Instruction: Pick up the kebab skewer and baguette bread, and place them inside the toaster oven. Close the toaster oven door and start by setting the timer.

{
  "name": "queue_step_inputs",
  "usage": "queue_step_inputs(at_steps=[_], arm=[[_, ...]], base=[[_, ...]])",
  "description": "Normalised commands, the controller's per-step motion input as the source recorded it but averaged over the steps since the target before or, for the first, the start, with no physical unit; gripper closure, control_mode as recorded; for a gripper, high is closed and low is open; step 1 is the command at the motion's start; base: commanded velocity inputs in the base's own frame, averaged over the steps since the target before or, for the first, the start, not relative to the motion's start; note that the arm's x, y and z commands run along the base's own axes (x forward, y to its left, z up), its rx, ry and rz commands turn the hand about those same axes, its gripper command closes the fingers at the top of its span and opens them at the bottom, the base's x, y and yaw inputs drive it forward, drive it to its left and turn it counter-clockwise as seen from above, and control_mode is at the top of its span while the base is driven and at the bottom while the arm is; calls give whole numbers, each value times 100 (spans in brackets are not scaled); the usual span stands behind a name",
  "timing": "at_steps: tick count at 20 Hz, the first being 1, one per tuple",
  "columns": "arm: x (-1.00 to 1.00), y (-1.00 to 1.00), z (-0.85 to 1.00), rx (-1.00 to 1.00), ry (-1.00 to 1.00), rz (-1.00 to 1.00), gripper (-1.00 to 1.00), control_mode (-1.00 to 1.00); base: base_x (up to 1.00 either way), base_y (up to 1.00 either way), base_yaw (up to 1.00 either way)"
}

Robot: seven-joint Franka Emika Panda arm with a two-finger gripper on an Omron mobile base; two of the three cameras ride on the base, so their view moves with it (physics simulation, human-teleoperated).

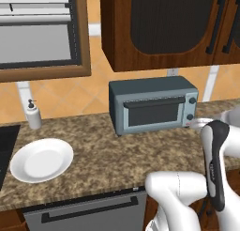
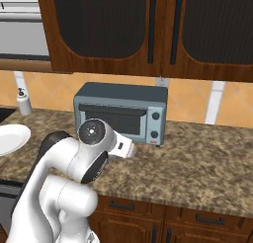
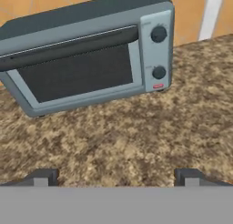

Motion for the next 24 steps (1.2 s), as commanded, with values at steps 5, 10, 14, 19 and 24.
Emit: queue_step_inputs(at_steps=[5, 10, 14, 19, 24], arm=[[0, -24, 0, 0, -51, 0, -100, -100], [12, -44, -3, 3, -26, 0, -100, -100], [43, -1, -9, 8, -6, 0, -100, -100], [46, -13, 0, 21, 14, -1, -100, -100], [39, -25, 0, 27, 4, 0, -100, -100]], base=[[0, 0, 0], [0, 0, 0], [0, 0, 0], [0, 0, 0], [0, 0, 0]])
